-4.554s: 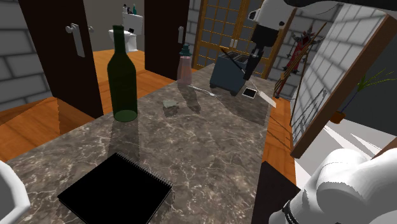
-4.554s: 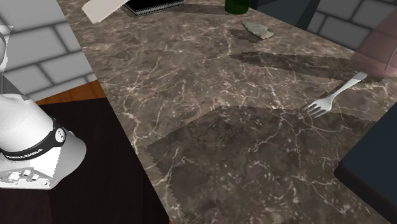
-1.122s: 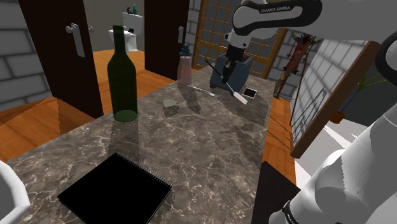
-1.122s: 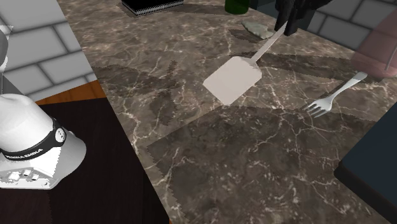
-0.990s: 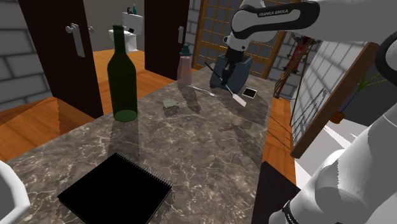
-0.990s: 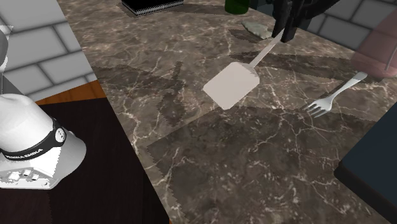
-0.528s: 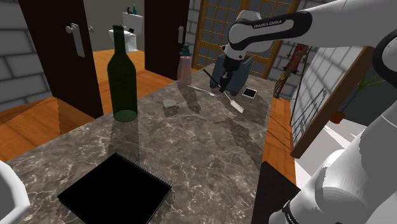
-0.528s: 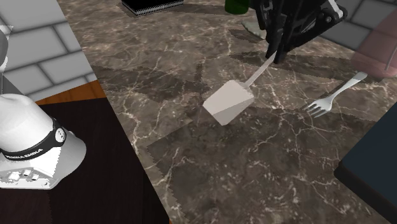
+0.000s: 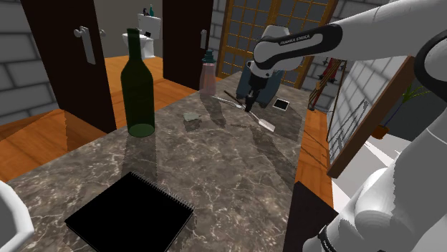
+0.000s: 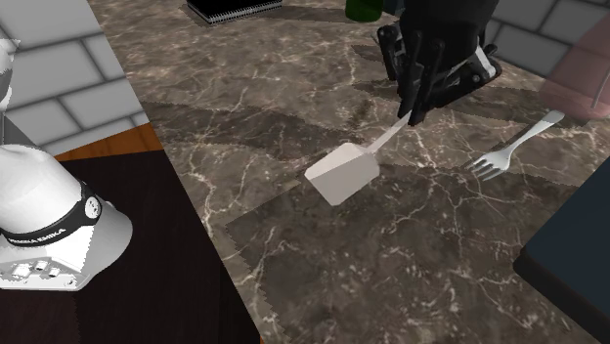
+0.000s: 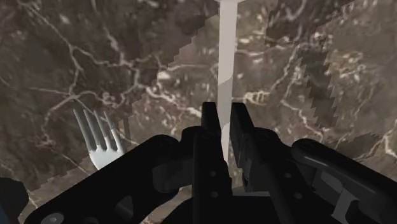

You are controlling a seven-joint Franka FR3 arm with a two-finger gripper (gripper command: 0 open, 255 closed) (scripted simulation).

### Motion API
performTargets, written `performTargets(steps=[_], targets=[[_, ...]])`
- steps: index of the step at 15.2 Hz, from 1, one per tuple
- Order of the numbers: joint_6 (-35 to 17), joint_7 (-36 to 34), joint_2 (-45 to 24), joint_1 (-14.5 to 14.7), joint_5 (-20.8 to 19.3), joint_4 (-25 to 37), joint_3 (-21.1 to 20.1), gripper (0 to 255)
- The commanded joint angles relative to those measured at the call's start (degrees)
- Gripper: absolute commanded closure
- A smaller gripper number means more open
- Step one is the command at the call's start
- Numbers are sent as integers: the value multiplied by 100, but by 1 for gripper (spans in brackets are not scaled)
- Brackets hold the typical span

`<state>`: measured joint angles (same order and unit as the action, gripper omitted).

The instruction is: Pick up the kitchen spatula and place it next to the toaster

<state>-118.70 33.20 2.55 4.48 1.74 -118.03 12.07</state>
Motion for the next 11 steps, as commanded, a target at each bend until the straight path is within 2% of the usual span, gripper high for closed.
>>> performTargets(steps=[1,4,11], targets=[[-164,21,-56,-3,17,-107,5,255],[-377,43,-131,-4,40,-248,8,255],[-376,42,-130,-4,40,-247,8,255]])
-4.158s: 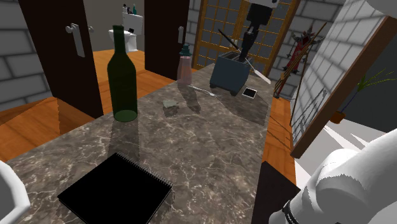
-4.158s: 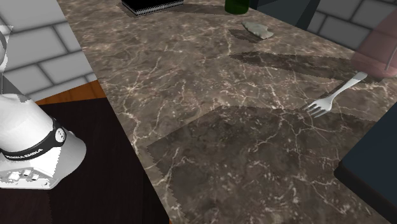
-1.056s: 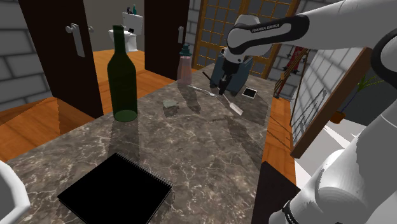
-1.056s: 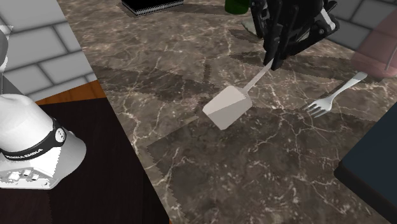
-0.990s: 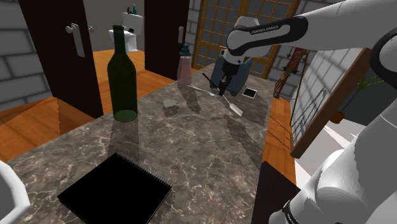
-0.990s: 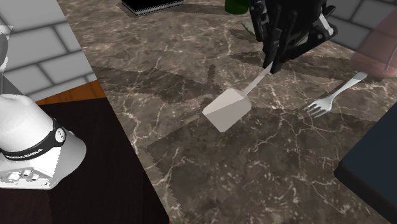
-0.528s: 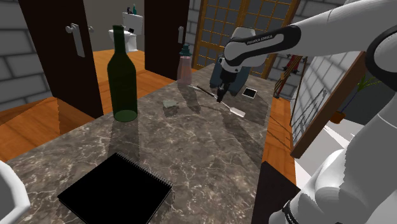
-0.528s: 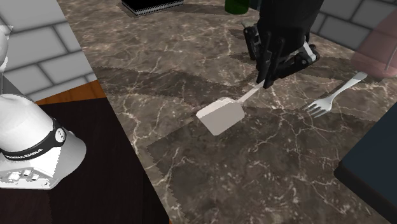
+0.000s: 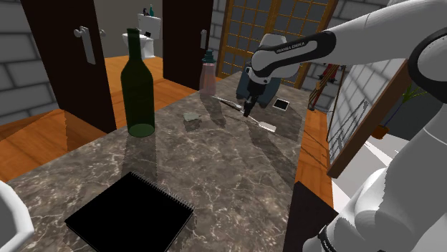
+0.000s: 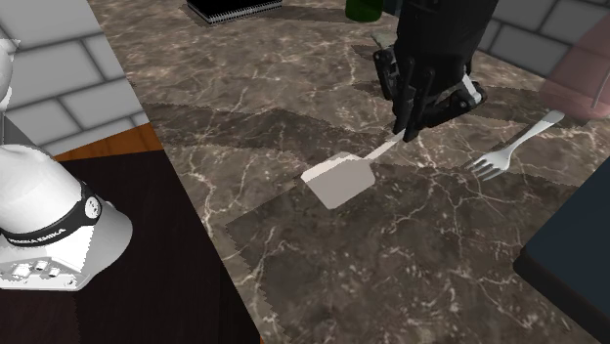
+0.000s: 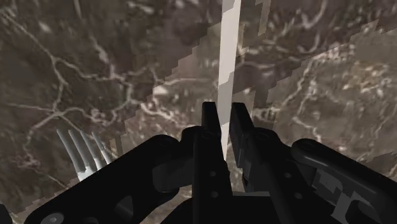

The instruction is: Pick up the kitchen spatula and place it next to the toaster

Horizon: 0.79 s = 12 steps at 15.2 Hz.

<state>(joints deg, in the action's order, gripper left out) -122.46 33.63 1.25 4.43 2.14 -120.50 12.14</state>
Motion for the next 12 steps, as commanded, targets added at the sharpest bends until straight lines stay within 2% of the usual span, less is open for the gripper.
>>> performTargets(steps=[1,6,10,12], targets=[[0,0,0,0,0,0,0,0],[0,0,0,0,0,0,0,0],[701,-52,260,-4,-74,449,-2,0],[701,-52,261,-4,-74,448,-2,0]])
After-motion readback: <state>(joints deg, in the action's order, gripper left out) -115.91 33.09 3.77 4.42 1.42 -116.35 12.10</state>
